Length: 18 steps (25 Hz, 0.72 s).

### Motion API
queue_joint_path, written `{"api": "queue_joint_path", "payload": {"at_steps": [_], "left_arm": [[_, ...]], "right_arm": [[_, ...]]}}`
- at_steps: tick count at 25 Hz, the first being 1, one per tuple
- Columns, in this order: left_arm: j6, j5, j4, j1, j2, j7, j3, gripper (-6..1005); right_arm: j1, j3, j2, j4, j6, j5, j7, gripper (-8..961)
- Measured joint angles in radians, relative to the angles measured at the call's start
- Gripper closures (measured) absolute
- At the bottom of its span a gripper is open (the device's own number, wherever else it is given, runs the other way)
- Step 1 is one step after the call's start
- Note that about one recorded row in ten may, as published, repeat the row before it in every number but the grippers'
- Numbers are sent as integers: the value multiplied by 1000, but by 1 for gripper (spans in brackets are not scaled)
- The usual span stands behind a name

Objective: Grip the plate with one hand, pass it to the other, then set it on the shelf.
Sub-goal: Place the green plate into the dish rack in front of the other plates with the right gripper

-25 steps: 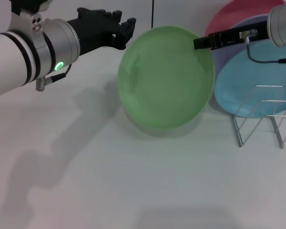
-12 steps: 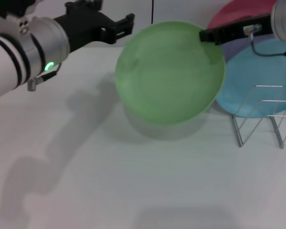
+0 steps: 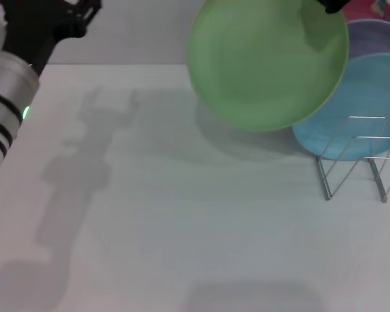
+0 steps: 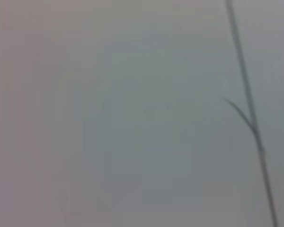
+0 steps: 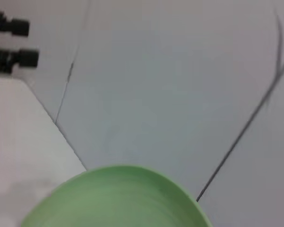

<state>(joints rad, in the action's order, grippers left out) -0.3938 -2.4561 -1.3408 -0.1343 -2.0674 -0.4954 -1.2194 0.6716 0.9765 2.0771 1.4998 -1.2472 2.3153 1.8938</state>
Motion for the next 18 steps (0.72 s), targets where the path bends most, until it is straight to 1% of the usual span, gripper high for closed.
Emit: {"api": "queue_joint_path", "payload": {"at_steps": [1, 2, 4, 5, 6, 7, 8, 9, 11, 12, 15, 18], "left_arm": [[0, 0, 0, 0, 0, 0, 0, 205], [-52, -1, 38, -5, 0, 34, 7, 205], [-156, -6, 116, -21, -1, 82, 27, 205], [-156, -6, 116, -21, -1, 82, 27, 206], [-253, -8, 199, -41, -1, 111, 56, 206], [-253, -8, 199, -41, -1, 111, 56, 206], [-329, -8, 269, -57, -1, 139, 83, 206], [-329, -8, 269, -57, -1, 139, 83, 207], [-426, -4, 367, -76, -4, 202, 116, 207], [-426, -4, 367, -76, -4, 202, 116, 207], [-479, -2, 440, -92, -6, 254, 136, 208], [-540, -2, 503, -97, -6, 270, 152, 209]], "right_arm": [[0, 0, 0, 0, 0, 0, 0, 922], [6, -2, -1, 33, -24, 1, -42, 922], [9, -5, -1, 56, -45, 3, -69, 923], [10, -10, -1, 80, -70, 6, -106, 923], [11, -15, -1, 100, -89, 8, -141, 924], [11, -22, 0, 119, -106, 8, -176, 924], [8, -29, 0, 140, -126, 4, -215, 924], [8, -29, 0, 140, -126, 4, -215, 925], [-3, -40, 2, 191, -180, -3, -275, 925], [-3, -40, 2, 191, -180, -3, -275, 926], [-23, -44, 4, 231, -226, -3, -339, 927], [-37, -75, 5, 271, -292, -12, -372, 927]]}}
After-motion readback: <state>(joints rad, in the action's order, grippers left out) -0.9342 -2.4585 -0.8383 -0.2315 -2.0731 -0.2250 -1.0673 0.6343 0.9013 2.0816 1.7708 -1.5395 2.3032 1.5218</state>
